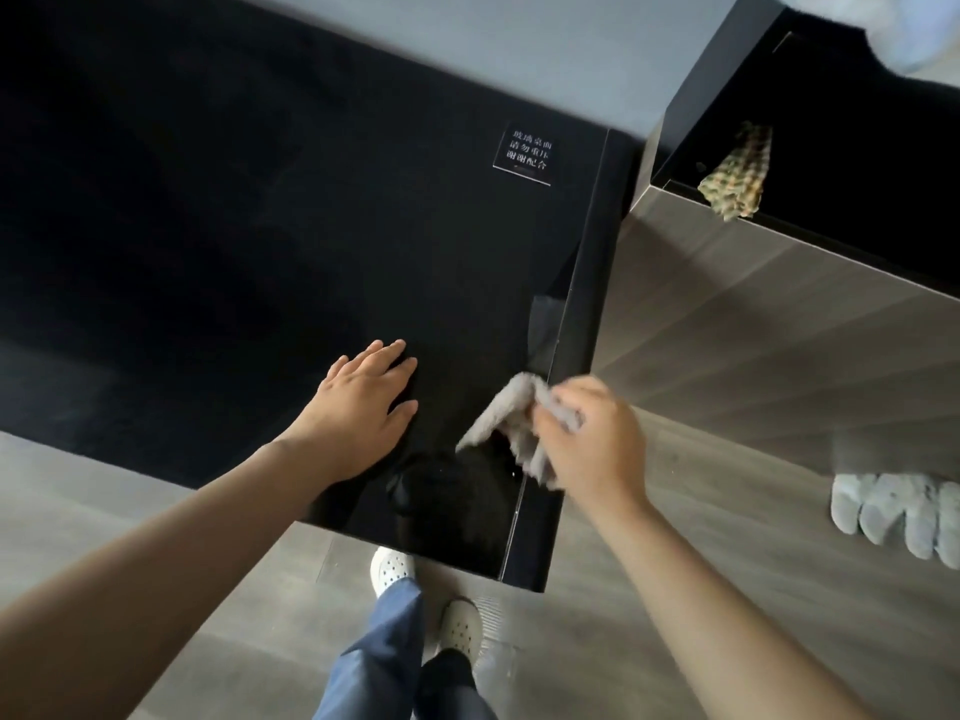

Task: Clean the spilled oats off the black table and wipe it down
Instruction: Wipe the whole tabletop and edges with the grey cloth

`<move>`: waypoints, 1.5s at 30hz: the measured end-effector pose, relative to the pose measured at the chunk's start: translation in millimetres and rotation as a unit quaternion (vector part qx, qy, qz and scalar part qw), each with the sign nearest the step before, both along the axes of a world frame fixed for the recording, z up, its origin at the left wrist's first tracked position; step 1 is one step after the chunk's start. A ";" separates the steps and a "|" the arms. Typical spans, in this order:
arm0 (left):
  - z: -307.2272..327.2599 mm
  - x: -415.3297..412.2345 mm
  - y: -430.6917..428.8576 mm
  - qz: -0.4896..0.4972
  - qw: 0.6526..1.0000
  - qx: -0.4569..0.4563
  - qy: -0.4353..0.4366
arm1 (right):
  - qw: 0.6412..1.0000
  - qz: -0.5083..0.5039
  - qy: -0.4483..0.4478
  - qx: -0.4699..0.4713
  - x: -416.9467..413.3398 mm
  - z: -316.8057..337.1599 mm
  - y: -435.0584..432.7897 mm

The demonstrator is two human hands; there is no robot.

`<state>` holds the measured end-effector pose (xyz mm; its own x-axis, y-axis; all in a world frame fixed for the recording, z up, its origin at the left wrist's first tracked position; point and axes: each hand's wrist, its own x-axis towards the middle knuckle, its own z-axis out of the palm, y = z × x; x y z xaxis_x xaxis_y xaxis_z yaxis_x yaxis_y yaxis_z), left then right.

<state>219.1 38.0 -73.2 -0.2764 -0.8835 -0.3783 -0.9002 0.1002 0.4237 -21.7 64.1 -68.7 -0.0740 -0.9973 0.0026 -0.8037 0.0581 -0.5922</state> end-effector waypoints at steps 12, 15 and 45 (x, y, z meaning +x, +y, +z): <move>1.6 -0.5 86.3 0.104 0.994 -0.027 -0.020 | 0.991 -0.001 0.096 -0.094 14.5 -44.3 -3.7; 1.2 5.3 97.5 0.093 0.995 -0.027 -0.025 | 0.997 0.065 0.040 -0.026 21.4 -33.0 72.8; -4.8 55.1 98.6 -0.031 0.999 -0.006 -0.010 | 0.998 -0.022 0.057 0.005 69.5 -23.3 146.0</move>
